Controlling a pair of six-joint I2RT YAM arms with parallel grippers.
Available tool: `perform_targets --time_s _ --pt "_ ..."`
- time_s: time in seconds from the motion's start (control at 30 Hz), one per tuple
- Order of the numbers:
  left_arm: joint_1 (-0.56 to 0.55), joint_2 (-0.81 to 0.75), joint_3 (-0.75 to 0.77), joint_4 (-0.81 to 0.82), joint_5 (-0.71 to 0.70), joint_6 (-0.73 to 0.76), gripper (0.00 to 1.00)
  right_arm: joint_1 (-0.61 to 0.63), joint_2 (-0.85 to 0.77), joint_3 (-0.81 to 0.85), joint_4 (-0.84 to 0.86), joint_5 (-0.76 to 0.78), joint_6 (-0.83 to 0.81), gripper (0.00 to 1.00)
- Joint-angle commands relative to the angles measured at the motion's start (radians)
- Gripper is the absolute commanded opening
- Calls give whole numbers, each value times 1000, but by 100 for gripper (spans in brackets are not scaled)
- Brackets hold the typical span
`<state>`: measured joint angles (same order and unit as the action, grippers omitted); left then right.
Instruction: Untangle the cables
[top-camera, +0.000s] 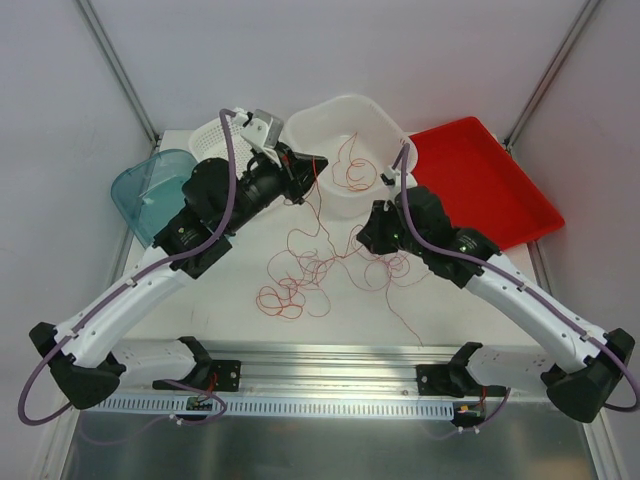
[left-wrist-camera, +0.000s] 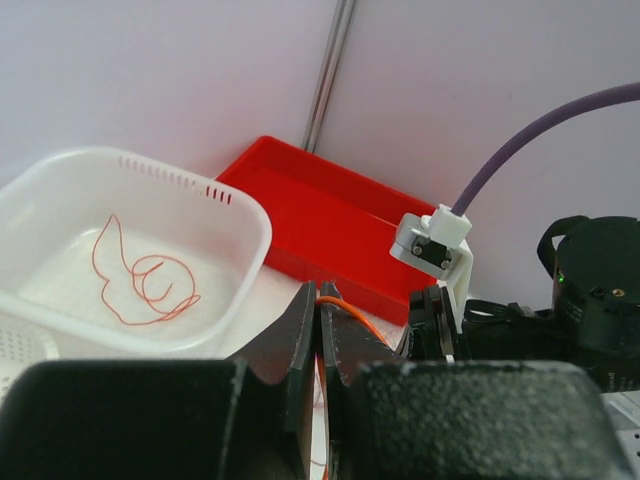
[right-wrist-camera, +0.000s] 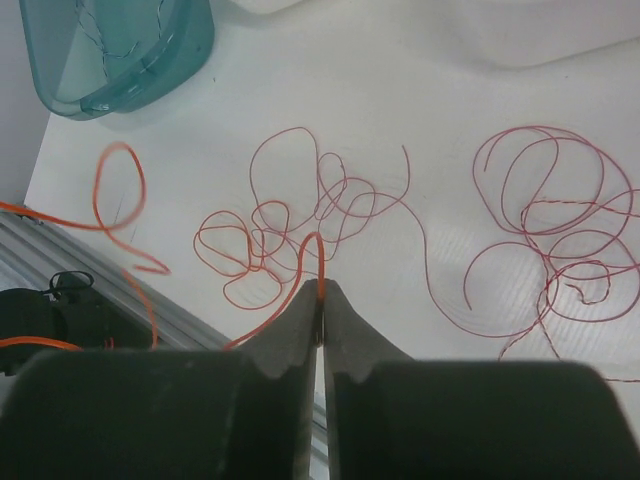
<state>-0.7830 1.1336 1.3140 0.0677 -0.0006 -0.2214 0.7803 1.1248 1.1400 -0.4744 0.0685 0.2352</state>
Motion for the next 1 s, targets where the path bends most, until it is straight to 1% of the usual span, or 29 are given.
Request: perform_targets --time_s 0.0,0.03,0.07,0.13,0.23,0.27,0.3,0.33,0.47,0.5,0.53,0.63,0.73,0.83,0.97 --pt "25 11 -4 12 19 -10 0 -3 29 41 66 -47 16 12" --pt "25 12 -1 7 20 -13 0 -4 32 41 65 -41 15 12" --pt "34 21 2 3 22 -18 0 -3 36 50 60 -33 12 18" --pt "42 28 4 -11 37 -38 0 -4 43 64 49 -21 -2 25" --pt "51 26 5 -19 48 -50 0 -4 44 78 43 -15 -14 33" --pt "56 28 7 -22 51 -50 0 -4 44 82 37 -10 -16 34" --pt "57 28 20 -28 51 -52 0 -6 44 86 31 -4 -20 36" --pt "60 29 31 -43 50 -50 0 -6 43 87 28 -3 -23 44" --pt "79 54 100 -62 45 -38 0 -7 14 86 -4 33 -39 58" --pt "86 61 132 -63 47 -33 0 -9 -8 78 -9 40 -42 61" --pt "90 71 151 -86 47 -26 0 -9 -20 75 -13 50 -43 67" --pt "100 113 229 -101 50 -7 0 -7 -75 61 -49 96 -45 77" --pt "108 158 304 -111 42 19 0 -9 -141 35 -93 157 -34 83" --pt "119 202 367 -115 30 37 0 -7 -221 3 -115 200 -30 87" --pt "133 277 436 -112 10 69 0 -7 -273 -26 -182 229 -40 88"
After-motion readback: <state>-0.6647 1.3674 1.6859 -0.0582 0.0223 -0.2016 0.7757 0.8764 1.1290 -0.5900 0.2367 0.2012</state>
